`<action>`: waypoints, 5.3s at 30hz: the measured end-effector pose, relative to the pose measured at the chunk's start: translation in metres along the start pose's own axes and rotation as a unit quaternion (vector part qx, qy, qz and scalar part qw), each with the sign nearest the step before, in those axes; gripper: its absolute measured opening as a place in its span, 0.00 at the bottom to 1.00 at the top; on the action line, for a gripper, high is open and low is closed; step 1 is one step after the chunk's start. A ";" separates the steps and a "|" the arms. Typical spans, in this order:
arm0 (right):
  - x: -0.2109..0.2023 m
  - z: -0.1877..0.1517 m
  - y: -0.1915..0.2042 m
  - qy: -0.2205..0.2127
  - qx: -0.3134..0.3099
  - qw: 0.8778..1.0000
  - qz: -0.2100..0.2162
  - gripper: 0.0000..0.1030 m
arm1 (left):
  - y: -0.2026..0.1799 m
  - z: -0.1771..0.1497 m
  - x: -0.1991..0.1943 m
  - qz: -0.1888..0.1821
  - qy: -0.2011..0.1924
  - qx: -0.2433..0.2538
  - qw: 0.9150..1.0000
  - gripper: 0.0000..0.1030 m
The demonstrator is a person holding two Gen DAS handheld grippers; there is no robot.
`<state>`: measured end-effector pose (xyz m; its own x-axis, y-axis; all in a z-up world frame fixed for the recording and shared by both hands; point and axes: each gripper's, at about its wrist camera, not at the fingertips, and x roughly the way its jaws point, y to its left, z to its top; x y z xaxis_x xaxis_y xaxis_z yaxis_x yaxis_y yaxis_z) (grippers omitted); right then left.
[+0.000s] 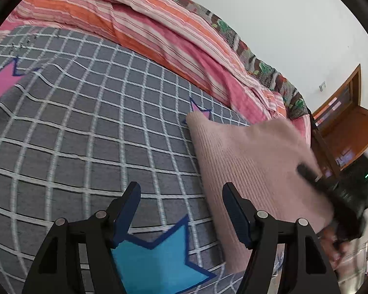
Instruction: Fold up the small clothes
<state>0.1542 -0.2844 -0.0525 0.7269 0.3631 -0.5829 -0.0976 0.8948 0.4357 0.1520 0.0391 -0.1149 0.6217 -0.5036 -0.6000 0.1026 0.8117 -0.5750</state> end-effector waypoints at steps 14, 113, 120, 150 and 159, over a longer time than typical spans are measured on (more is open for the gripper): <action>0.051 0.027 0.049 -0.022 0.050 0.992 0.116 0.28 | 0.029 0.010 -0.043 0.026 -0.045 -0.012 0.999 0.65; 0.016 -0.063 -0.011 0.027 -0.075 0.996 -0.042 0.32 | -0.023 -0.059 -0.003 0.089 -0.010 0.181 0.979 0.12; 0.027 -0.061 -0.004 0.031 -0.074 0.996 -0.027 0.32 | -0.022 -0.066 -0.006 0.078 0.004 0.183 0.980 0.15; 0.067 -0.034 -0.010 0.031 -0.071 0.997 -0.015 0.33 | -0.021 -0.025 0.027 0.058 0.006 0.130 0.990 0.70; 0.105 -0.019 -0.016 0.022 -0.063 0.997 -0.024 0.15 | -0.013 0.018 0.058 0.097 0.001 0.103 0.990 0.66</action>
<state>0.2192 -0.2552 -0.1338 0.7029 0.3272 -0.6316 -0.1503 0.9362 0.3177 0.2009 0.0047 -0.1326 0.6438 -0.3318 -0.6895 0.1373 0.9366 -0.3225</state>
